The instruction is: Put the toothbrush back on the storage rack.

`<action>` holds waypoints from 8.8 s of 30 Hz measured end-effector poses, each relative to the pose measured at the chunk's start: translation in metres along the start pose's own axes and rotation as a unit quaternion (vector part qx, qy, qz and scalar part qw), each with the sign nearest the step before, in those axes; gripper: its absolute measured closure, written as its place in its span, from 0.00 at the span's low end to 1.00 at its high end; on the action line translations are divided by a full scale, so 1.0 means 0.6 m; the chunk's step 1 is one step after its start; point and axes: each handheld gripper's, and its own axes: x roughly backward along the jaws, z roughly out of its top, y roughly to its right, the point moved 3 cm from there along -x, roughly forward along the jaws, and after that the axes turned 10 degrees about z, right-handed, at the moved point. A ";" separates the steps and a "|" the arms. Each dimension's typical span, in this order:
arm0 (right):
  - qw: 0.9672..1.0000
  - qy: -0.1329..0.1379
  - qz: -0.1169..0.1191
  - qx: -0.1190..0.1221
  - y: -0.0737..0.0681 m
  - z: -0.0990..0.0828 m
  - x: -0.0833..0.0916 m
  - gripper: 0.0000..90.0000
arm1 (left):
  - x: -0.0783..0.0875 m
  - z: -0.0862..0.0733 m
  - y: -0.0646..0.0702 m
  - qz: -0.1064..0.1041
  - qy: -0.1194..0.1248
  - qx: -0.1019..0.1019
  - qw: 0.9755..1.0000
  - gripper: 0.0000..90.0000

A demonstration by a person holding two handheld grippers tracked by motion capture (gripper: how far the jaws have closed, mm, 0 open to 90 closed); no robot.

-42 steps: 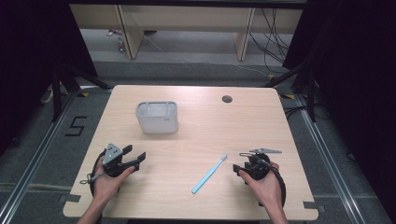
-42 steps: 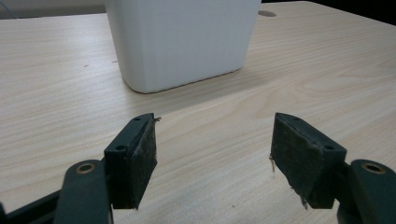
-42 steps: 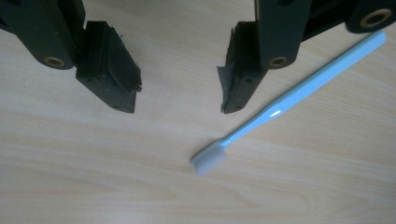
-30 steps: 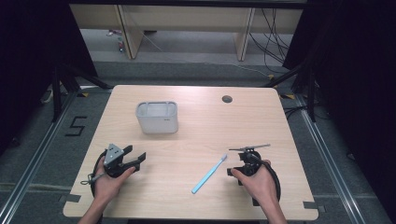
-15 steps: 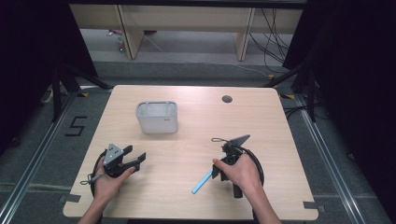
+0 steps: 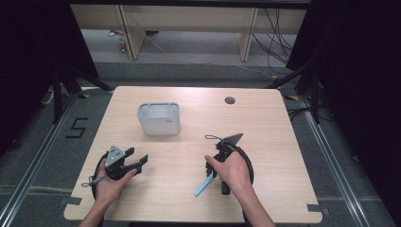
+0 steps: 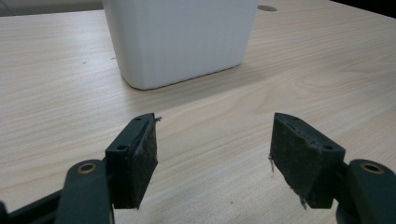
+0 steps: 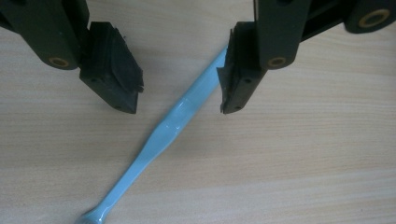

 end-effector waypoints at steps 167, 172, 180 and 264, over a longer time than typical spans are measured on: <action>0.874 0.349 0.093 0.325 0.026 0.013 0.087 0.88 | 0.006 -0.002 0.003 -0.006 0.001 0.003 1.000 0.35; 0.857 0.382 0.106 0.330 0.022 0.010 0.089 0.88 | 0.006 -0.003 0.003 -0.006 0.002 0.002 1.000 0.35; 0.842 0.407 0.114 0.335 0.021 0.010 0.094 0.88 | 0.006 -0.003 0.003 -0.005 0.001 0.002 1.000 0.35; 0.745 0.497 0.162 0.414 -0.078 -0.016 0.073 0.88 | -0.060 0.168 0.243 -0.203 0.082 -0.090 0.972 0.58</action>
